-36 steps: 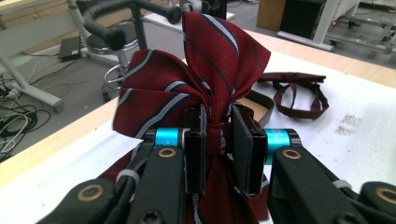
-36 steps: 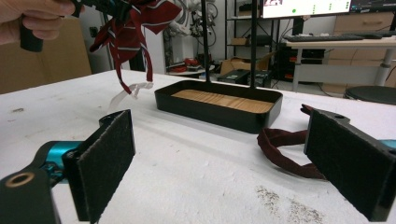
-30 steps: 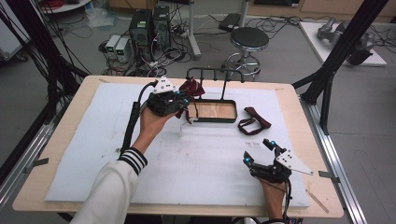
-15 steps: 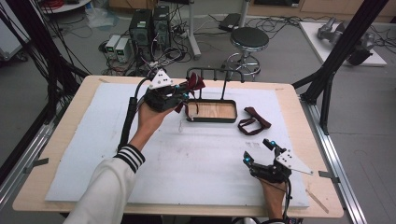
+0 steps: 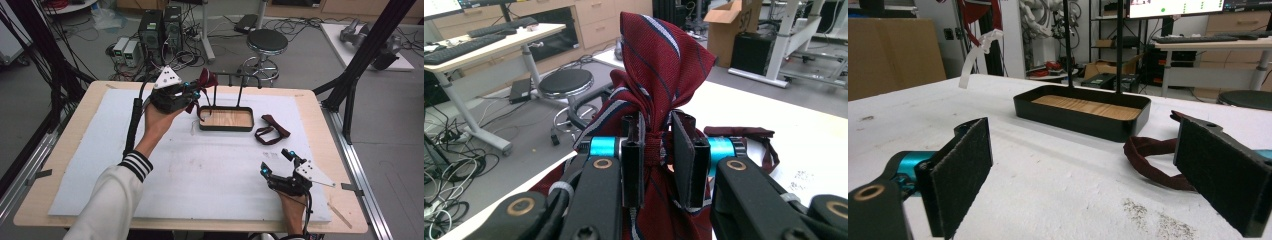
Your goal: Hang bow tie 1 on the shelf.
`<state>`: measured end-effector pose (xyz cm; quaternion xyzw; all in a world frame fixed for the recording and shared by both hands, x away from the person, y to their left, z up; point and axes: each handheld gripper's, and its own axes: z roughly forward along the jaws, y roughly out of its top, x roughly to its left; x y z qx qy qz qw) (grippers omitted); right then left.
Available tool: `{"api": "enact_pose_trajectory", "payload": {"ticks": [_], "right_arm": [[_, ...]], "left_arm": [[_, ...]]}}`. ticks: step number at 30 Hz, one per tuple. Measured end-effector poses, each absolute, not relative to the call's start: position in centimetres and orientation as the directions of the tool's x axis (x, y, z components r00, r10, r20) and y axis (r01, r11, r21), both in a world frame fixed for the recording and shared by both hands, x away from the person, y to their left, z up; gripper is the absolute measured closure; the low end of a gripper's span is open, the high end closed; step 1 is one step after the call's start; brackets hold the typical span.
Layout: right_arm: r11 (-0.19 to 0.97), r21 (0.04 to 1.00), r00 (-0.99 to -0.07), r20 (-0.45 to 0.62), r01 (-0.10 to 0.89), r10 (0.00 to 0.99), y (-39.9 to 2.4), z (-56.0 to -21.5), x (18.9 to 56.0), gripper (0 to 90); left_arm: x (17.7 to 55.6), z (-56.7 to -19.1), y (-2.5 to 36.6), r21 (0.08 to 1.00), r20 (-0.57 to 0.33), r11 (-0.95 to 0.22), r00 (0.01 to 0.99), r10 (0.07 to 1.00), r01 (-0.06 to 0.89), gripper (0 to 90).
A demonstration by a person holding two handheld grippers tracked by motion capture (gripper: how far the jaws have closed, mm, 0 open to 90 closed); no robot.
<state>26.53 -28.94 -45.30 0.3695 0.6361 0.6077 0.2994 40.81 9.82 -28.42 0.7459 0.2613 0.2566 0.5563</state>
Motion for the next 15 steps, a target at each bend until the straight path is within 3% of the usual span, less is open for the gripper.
{"api": "enact_pose_trajectory", "payload": {"ticks": [15], "right_arm": [[-0.012,0.994,-0.549,0.068,0.105,0.833,-29.0,-45.3,26.6,7.9]], "left_arm": [[42.6,-27.6,9.7,0.963,0.096,-0.245,0.706,0.701,0.112,75.7]]}}
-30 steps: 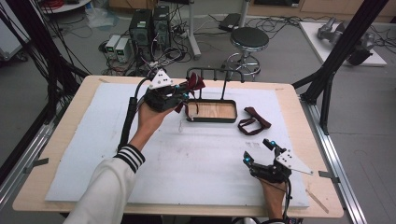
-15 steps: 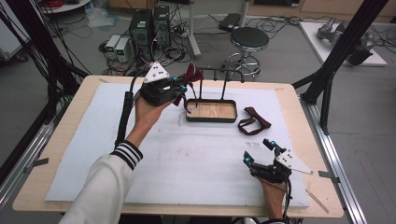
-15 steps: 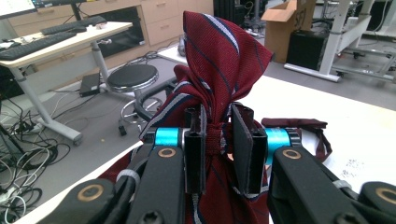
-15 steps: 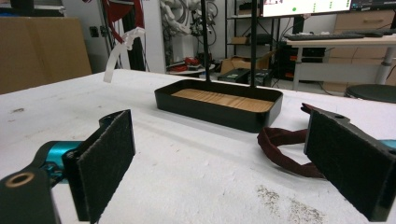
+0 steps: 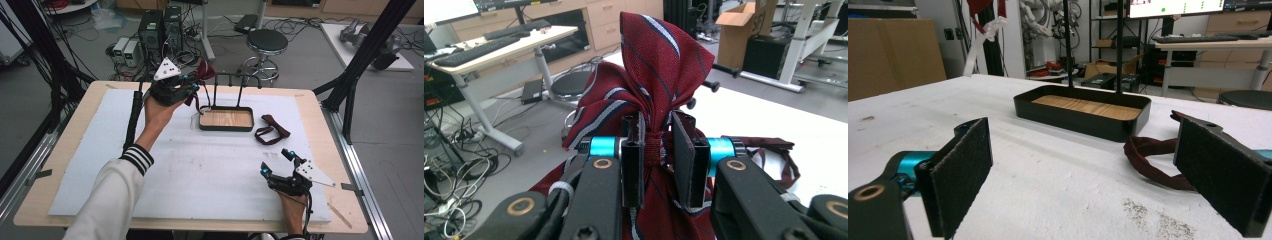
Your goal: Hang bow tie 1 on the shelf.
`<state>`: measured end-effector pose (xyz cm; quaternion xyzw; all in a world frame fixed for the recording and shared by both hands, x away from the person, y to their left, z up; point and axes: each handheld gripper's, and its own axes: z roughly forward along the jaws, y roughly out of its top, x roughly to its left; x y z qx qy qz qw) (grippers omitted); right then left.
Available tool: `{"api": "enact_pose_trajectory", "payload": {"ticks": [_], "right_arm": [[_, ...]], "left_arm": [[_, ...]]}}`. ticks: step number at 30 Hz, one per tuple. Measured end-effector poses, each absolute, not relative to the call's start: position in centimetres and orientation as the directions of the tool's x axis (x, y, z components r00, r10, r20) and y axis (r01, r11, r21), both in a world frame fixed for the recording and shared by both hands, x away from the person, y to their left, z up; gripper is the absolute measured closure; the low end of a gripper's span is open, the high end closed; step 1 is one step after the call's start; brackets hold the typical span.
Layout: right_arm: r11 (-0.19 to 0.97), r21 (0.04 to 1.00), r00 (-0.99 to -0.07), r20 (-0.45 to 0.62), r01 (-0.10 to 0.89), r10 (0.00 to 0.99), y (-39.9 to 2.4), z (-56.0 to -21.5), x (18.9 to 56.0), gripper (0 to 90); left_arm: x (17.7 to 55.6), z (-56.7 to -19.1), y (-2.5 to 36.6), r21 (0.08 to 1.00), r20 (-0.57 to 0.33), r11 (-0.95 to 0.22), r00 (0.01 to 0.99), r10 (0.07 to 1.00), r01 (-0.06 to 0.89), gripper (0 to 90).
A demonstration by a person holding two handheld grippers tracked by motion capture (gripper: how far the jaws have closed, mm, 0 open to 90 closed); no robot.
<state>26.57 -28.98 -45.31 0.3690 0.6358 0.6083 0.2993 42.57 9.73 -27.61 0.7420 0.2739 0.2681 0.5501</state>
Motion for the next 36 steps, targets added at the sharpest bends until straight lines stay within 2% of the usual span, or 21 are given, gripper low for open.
{"api": "enact_pose_trajectory", "payload": {"ticks": [14,21,36], "right_arm": [[-0.009,0.994,-0.543,0.066,0.107,0.837,-28.9,-45.3,26.6,7.9],[-0.008,0.994,-0.546,0.064,0.105,0.835,-28.9,-45.3,26.6,7.9],[-0.009,0.995,-0.546,0.063,0.101,0.835,-28.9,-45.3,26.6,7.9]], "left_arm": [[44.9,-28.3,10.4,0.963,0.078,-0.234,0.687,0.722,0.137,75.7],[45.6,-27.5,9.8,0.963,0.087,-0.237,0.682,0.726,0.130,75.7],[47.3,-28.3,9.3,0.956,0.094,-0.253,0.658,0.747,0.150,75.6]]}}
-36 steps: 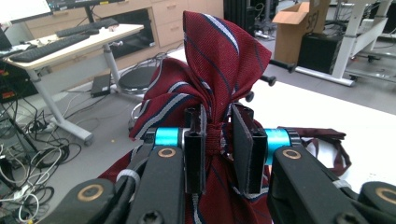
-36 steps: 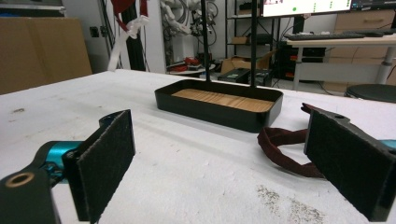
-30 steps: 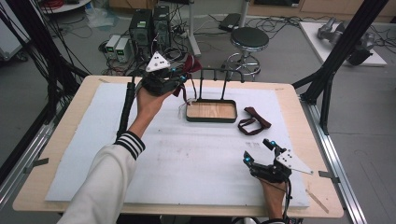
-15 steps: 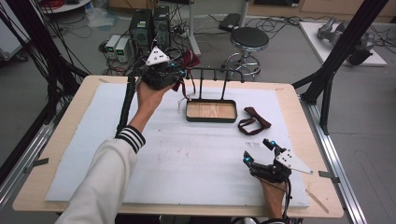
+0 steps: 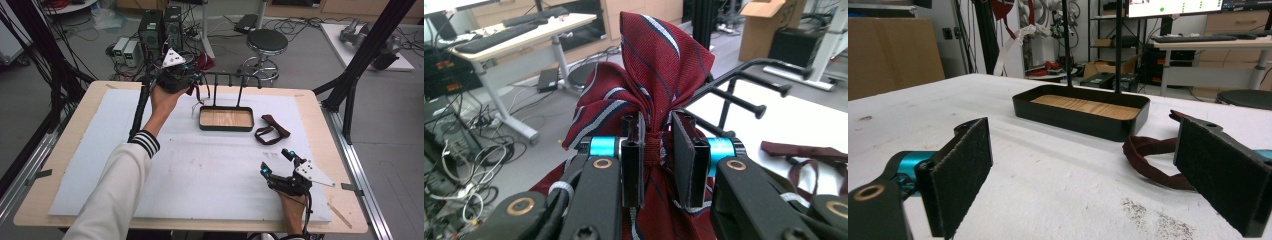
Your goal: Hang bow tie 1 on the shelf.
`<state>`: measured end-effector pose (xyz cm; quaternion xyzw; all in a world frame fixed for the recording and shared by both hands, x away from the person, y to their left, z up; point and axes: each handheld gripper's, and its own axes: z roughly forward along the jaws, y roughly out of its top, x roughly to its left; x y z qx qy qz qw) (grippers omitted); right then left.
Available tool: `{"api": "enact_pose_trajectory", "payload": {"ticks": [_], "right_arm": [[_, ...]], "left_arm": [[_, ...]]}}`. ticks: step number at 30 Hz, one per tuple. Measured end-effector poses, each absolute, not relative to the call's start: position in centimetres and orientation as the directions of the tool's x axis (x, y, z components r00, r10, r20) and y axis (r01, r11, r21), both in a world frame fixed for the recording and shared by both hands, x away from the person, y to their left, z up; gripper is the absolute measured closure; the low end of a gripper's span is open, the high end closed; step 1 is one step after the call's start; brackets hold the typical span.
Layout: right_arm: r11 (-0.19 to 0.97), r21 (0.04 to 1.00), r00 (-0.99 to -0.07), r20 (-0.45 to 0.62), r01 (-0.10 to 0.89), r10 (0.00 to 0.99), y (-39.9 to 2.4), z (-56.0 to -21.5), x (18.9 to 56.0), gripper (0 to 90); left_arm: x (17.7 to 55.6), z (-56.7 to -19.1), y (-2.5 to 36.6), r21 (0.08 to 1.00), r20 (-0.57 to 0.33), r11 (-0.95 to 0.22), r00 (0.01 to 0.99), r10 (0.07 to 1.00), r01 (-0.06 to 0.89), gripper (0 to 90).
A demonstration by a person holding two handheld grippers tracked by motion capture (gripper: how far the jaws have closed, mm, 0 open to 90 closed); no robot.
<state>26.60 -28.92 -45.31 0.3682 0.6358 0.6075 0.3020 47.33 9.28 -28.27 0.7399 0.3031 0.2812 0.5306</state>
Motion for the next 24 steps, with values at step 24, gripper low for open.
{"api": "enact_pose_trajectory", "payload": {"ticks": [24], "right_arm": [[-0.005,0.995,-0.541,0.059,0.100,0.839,-28.84,-45.31,26.51,7.9]], "left_arm": [[48.11,-28.77,9.50,0.941,0.078,-0.255,0.590,0.804,0.223,58.7]]}}
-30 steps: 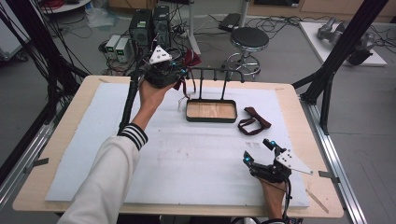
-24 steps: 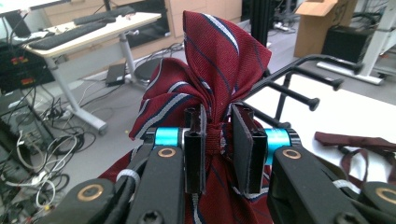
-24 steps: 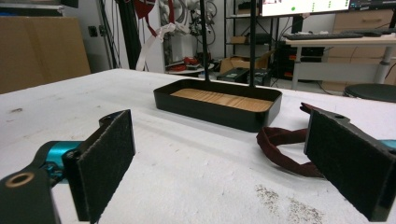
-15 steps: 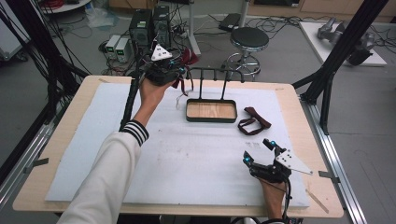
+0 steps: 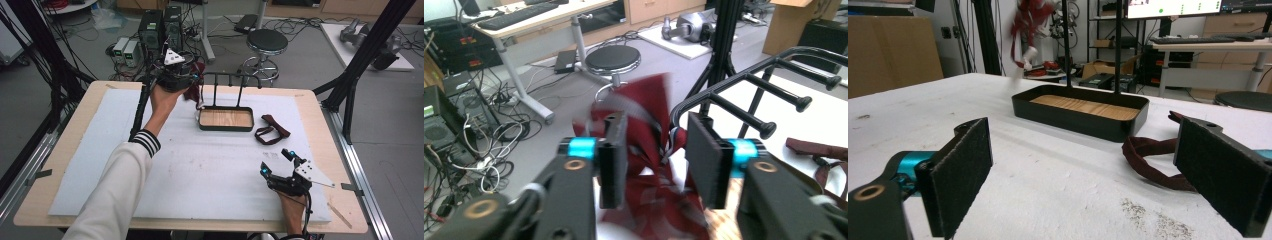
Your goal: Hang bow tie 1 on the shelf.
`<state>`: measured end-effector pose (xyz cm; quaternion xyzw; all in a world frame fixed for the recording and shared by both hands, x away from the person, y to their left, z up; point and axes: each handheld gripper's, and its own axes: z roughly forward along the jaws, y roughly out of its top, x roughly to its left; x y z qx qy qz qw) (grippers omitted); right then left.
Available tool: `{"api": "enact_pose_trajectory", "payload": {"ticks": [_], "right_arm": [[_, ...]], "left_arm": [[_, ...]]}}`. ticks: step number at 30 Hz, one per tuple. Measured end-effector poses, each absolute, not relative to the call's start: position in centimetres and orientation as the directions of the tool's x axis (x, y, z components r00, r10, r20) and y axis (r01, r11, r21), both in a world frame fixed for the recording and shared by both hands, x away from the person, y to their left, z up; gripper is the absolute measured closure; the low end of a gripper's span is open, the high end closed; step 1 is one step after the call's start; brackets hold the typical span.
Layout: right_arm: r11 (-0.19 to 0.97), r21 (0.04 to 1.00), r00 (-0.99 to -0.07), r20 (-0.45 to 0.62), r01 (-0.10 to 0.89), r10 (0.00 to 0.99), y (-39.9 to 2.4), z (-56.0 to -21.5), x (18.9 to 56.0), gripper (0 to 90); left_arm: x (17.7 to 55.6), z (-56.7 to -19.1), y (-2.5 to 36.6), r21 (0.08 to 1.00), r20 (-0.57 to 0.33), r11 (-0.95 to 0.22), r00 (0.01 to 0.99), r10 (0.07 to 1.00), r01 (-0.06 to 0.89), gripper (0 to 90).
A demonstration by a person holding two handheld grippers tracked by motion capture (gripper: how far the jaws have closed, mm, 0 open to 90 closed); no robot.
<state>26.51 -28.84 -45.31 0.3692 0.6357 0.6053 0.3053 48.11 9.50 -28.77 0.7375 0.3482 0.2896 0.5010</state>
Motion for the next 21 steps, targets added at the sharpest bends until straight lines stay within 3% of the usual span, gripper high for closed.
{"api": "enact_pose_trajectory", "payload": {"ticks": [9,21], "right_arm": [[-0.002,0.996,-0.544,0.053,0.094,0.837,-28.8,-45.3,26.5,7.8],[-0.001,0.996,-0.544,0.052,0.095,0.838,-28.8,-45.3,26.5,7.9]], "left_arm": [[47.8,-28.8,9.7,0.953,0.069,-0.230,0.596,0.800,0.198,29.6],[46.2,-28.9,11.1,0.974,0.050,-0.179,0.647,0.761,0.136,21.0]]}}
